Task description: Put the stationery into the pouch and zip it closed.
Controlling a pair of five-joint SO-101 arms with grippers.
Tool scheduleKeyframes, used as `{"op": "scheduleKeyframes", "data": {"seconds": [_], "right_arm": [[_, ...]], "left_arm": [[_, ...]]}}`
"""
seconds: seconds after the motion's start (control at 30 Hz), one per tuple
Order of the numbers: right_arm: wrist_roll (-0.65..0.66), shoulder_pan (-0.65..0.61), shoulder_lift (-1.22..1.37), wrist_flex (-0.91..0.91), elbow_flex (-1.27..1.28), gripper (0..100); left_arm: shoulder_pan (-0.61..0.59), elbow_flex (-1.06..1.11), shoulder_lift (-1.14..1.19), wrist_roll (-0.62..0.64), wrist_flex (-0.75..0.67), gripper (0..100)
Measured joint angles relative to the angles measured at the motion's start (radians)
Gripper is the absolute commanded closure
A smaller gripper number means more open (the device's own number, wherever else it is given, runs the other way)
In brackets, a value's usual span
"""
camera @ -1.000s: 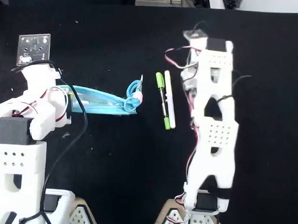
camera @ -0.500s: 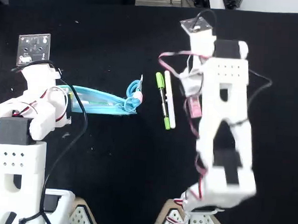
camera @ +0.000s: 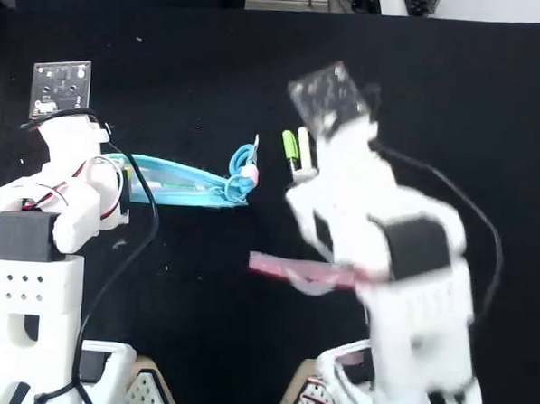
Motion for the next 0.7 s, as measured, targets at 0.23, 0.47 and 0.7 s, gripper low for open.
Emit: {"op": "scheduleKeyframes", "data": {"seconds": [0.23, 0.47, 0.7], "right_arm": [[0.000, -0.305, -0.365, -0.172, 0.130, 98.7], [-0.002, -0.494, -0.617, -0.652, 0.529, 98.7], [-0.002, -0.539, -0.786, -1.218, 0.930, 98.7]], "left_arm": [[0.000, 0.000, 0.000, 0.000, 0.000, 97], [0.000, 0.000, 0.000, 0.002, 0.000, 97], [0.000, 0.000, 0.000, 0.000, 0.000, 97]]}}
